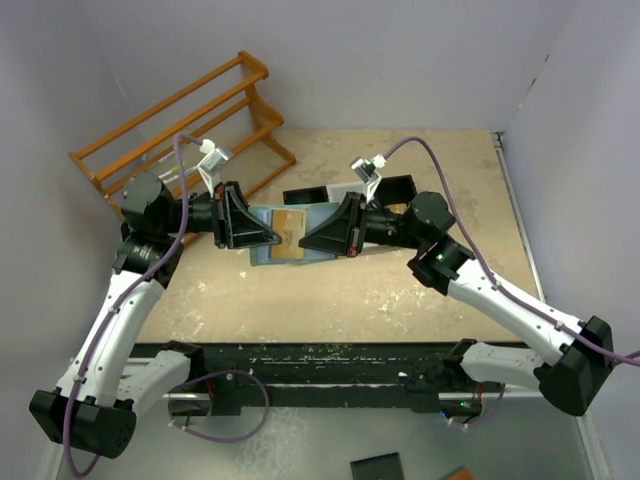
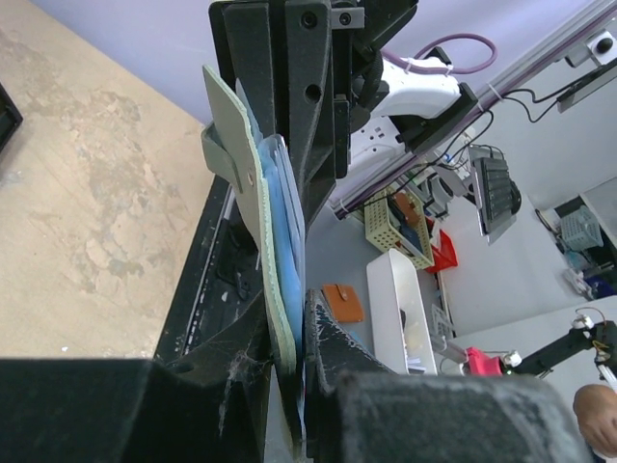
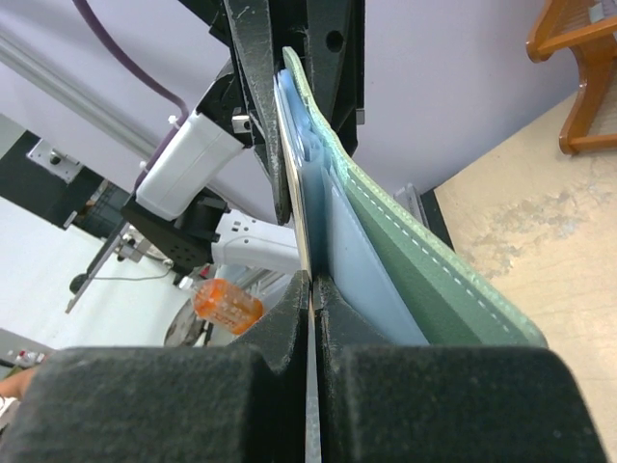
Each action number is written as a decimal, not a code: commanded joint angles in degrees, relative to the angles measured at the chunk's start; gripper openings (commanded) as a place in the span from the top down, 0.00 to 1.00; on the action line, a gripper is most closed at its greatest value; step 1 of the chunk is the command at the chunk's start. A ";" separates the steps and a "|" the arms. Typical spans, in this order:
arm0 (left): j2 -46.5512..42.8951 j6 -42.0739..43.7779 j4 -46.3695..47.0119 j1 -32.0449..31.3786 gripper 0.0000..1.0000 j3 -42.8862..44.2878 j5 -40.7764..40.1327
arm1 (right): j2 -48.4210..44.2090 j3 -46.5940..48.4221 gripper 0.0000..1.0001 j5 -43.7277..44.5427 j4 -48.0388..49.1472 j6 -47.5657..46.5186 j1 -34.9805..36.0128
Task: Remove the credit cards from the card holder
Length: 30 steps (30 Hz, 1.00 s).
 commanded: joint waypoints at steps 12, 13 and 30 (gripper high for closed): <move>-0.60 -8.94 12.19 -0.52 0.84 0.30 0.95 | -5.05 -3.93 1.00 1.85 0.98 -0.88 -0.50; -0.66 -9.13 12.42 -0.52 0.84 0.32 1.01 | -5.22 -4.13 1.00 1.86 0.97 -0.88 -0.49; -1.10 -0.37 2.41 -0.49 1.00 0.66 -2.01 | -1.29 -2.27 0.75 2.97 8.72 4.83 -0.92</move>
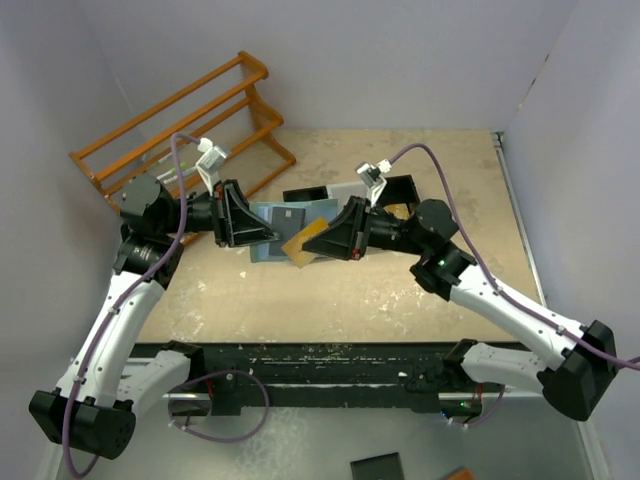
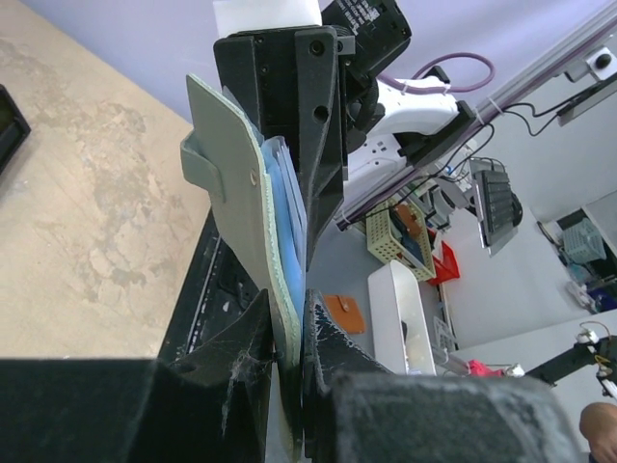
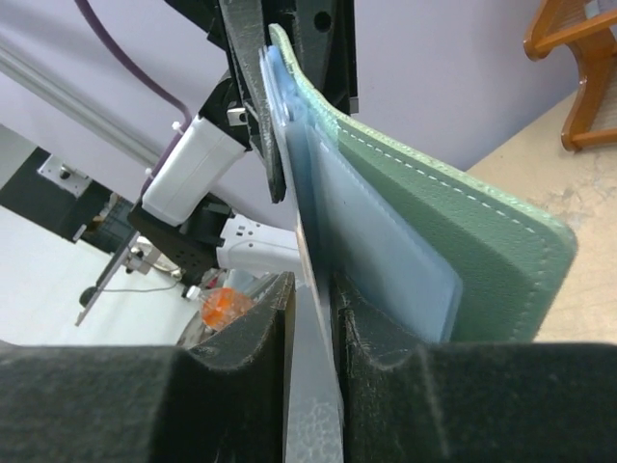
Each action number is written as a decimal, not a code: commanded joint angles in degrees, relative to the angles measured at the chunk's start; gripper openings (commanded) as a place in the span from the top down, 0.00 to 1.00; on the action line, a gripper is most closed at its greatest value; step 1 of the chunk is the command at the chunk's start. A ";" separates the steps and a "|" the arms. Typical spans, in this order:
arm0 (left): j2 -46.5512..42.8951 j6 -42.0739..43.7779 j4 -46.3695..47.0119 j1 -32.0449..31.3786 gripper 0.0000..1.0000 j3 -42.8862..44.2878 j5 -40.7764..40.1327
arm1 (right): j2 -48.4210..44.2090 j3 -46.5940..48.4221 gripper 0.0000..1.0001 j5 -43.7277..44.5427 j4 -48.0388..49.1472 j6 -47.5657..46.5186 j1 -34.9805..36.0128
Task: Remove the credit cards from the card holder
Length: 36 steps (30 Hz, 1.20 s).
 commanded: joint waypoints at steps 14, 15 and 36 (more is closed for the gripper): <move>-0.89 7.55 -6.18 0.02 1.00 2.80 -1.36 | -1.74 1.98 1.00 0.30 -1.68 0.10 -3.19; -0.76 8.81 -7.16 0.03 1.00 3.28 -1.34 | -2.25 1.99 1.00 -0.68 -3.01 -0.37 -4.49; -0.53 27.25 -26.43 0.55 1.00 9.22 -3.99 | 2.80 5.96 1.00 16.73 -42.15 -19.18 -37.09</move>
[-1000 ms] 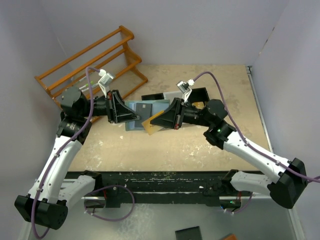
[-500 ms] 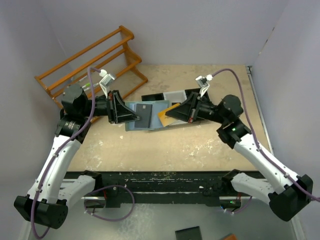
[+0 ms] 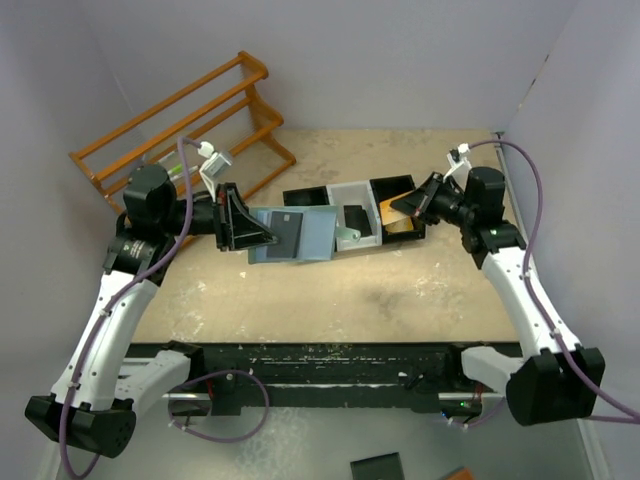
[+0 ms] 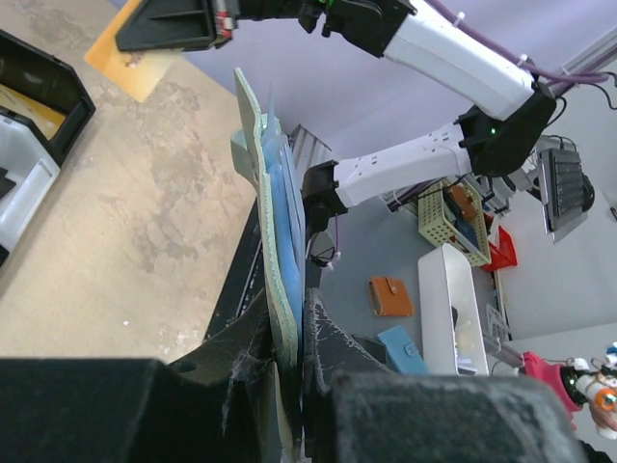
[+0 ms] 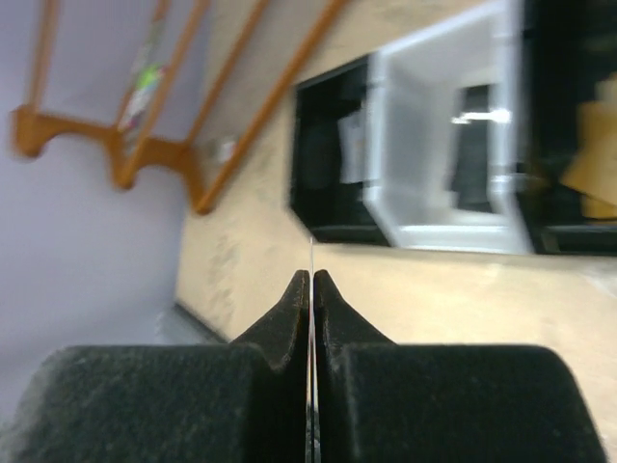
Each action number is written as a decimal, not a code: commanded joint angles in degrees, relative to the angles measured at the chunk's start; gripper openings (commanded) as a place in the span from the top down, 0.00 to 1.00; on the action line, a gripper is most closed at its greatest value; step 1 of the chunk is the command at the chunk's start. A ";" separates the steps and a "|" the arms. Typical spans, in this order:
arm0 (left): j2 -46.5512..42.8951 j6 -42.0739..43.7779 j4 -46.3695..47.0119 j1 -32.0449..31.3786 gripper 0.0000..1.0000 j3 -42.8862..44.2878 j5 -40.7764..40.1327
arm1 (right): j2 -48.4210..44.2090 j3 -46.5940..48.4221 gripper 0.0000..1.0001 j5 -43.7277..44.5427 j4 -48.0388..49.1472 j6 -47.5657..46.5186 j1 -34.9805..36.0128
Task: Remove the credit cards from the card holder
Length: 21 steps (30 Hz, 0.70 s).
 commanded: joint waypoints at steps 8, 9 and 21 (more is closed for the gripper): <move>-1.92 5.36 -3.10 0.36 1.00 3.10 -0.24 | 11.40 5.11 1.00 32.74 -1.77 2.76 -1.23; -2.11 5.15 -3.06 0.37 1.00 3.06 -0.19 | 12.41 5.38 1.00 34.79 -1.72 4.37 -1.27; -3.34 4.36 -3.20 0.36 1.00 3.67 0.68 | 23.80 1.32 1.00 47.03 10.03 29.48 4.24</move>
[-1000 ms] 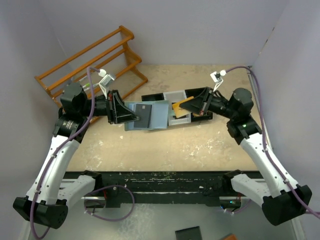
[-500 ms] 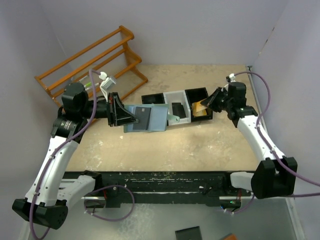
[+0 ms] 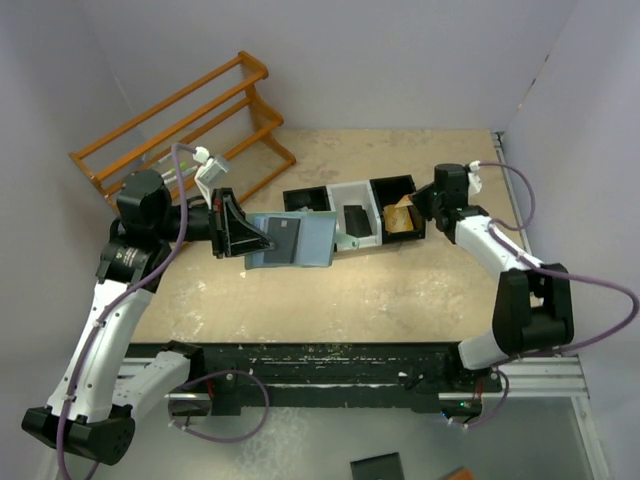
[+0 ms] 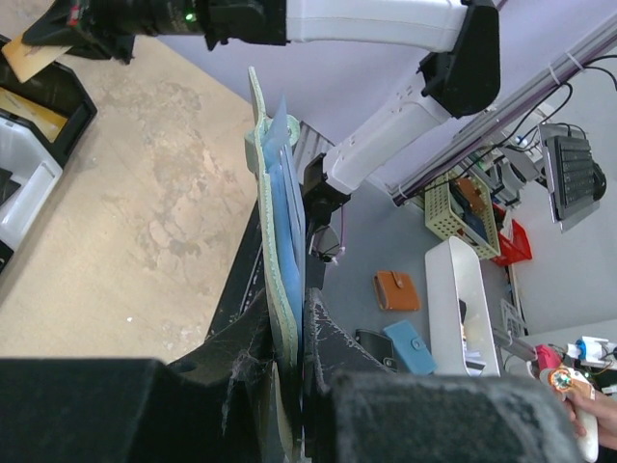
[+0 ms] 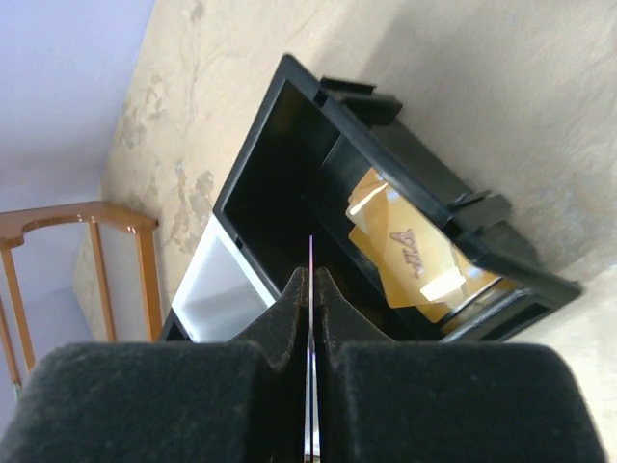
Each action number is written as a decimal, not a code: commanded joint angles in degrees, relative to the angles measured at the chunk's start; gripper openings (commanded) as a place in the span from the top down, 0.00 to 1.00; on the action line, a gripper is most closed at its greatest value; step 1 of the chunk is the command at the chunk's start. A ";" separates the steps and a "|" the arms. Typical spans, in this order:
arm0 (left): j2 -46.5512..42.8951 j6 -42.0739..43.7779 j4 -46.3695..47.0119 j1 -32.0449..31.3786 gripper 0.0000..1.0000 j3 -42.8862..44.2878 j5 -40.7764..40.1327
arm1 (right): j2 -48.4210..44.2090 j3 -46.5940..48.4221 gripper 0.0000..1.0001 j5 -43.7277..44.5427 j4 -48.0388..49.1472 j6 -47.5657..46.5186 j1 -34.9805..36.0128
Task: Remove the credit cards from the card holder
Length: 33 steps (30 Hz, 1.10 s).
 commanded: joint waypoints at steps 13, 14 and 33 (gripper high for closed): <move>-1.35 -0.55 2.72 0.36 1.00 3.38 1.21 | 6.90 -0.80 1.00 16.24 6.28 19.34 8.11; -1.46 -0.66 2.82 0.36 1.00 3.37 1.25 | 6.99 -1.09 1.00 16.78 6.39 19.55 8.17; -2.52 -2.51 4.25 0.36 1.00 3.37 1.20 | 5.32 -2.49 0.60 20.68 7.92 19.23 9.24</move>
